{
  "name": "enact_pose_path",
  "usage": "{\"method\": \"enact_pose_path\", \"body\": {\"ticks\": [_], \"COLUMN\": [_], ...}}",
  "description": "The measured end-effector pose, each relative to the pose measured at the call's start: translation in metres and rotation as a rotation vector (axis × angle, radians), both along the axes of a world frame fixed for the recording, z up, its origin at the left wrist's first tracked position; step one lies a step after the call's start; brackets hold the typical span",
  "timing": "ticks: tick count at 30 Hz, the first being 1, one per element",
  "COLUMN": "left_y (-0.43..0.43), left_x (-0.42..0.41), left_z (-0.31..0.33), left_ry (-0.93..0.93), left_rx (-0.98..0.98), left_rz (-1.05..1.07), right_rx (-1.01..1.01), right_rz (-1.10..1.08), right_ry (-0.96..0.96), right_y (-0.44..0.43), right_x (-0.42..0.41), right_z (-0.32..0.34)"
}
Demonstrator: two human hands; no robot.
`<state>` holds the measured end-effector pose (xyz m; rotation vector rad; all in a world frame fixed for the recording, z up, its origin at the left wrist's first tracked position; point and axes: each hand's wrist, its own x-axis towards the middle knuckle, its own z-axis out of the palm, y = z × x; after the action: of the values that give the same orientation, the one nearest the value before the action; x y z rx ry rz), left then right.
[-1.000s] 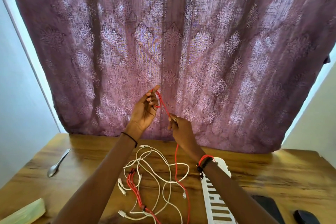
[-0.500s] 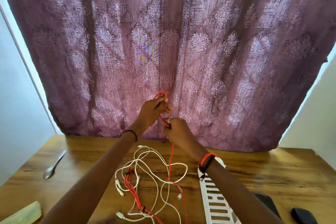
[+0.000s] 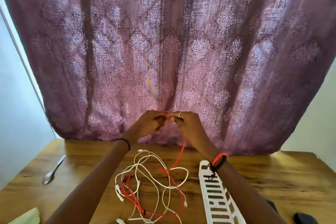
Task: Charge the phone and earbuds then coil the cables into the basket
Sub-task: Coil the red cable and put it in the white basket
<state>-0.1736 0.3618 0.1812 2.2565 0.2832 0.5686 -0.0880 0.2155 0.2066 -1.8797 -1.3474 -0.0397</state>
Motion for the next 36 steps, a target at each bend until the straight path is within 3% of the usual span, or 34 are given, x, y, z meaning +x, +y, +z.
{"method": "enact_pose_path", "body": {"ticks": [4,10,17,22,27,29,33,36], "left_y": [-0.002,-0.007,-0.011,-0.016,-0.013,-0.014,-0.015,-0.016], "left_x": [-0.008,-0.011,-0.02,-0.025,-0.018,-0.015,-0.008,-0.004], "left_z": [0.006,0.005,0.004,0.006,-0.007,-0.009,-0.005,-0.002], "left_ry": [-0.044,-0.089,-0.013,-0.15,-0.343,-0.427,-0.595,-0.697], "left_rx": [-0.342,-0.672,-0.729,-1.098,-1.426,-1.54,-1.558,-1.53], "left_rz": [-0.151,-0.234,-0.285,-0.378,-0.624,-0.72,-0.545,-0.524], "right_rx": [0.117,0.229,0.29,0.36,0.423,0.402,0.363,0.286], "right_rz": [0.03,0.044,0.09,0.173,0.176,0.114,-0.009,-0.068], "right_ry": [0.136,0.297,0.497,0.775,1.008,0.99,0.931,0.711], "right_y": [-0.004,-0.002,0.001,0.006,0.011,0.012,0.018,0.022], "right_x": [0.001,0.003,0.025,0.023,0.015,0.01,0.0,-0.002], "right_z": [0.002,0.0,-0.004,-0.005,-0.005,-0.009,-0.026,-0.043]}}
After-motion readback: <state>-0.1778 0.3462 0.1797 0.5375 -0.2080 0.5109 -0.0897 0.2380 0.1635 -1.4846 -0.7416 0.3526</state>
